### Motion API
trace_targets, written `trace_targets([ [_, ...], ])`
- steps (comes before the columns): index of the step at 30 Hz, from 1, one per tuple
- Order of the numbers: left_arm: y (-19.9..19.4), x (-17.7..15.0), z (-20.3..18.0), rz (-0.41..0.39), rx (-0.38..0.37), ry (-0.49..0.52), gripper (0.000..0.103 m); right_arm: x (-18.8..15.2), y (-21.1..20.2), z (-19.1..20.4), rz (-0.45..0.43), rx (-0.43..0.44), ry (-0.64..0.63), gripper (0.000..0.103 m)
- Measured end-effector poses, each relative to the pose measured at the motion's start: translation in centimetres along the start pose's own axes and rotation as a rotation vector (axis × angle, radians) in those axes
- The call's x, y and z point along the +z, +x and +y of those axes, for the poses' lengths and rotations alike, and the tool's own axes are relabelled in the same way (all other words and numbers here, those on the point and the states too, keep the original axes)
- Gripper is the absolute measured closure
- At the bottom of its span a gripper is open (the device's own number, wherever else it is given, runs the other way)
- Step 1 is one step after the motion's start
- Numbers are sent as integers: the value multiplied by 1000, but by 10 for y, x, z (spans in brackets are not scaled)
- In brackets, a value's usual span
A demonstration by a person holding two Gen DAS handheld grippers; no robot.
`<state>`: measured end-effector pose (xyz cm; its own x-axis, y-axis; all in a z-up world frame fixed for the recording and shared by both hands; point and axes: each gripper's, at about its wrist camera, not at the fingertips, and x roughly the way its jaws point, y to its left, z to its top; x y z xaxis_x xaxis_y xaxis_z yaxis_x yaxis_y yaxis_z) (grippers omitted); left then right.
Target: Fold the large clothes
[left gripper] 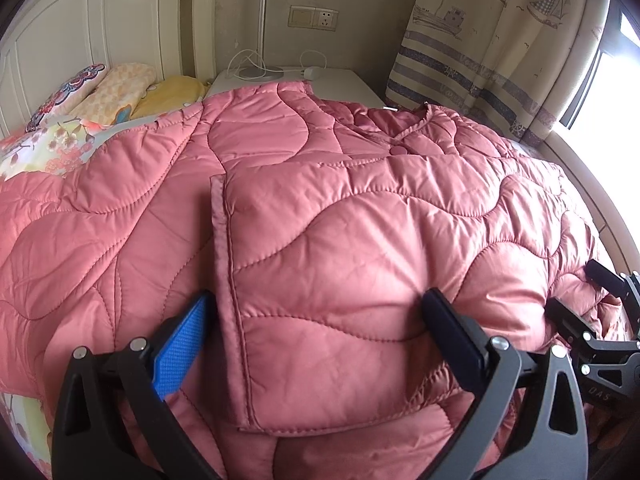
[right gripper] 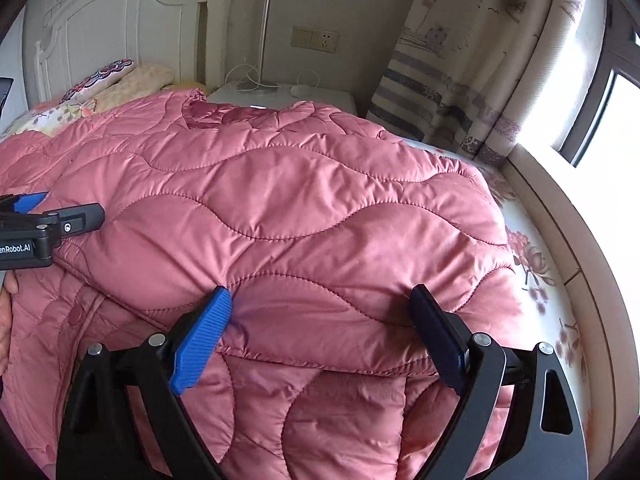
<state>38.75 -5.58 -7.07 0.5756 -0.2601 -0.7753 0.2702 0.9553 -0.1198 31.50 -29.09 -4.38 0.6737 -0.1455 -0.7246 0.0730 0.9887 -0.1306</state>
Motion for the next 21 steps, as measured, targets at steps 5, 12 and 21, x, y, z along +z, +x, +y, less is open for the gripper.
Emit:
trace_targets([
  [5,-41,-9,13,-59,37,-50,3,1,2,-3,12,19,17,17],
  [12,-168,-85,169,-362,-1,-524,3,0,2,-5,12,27,21,17],
  [21,-207,-142,360,-472,61,-1037,14,0,2,-4,13,30,24,17],
])
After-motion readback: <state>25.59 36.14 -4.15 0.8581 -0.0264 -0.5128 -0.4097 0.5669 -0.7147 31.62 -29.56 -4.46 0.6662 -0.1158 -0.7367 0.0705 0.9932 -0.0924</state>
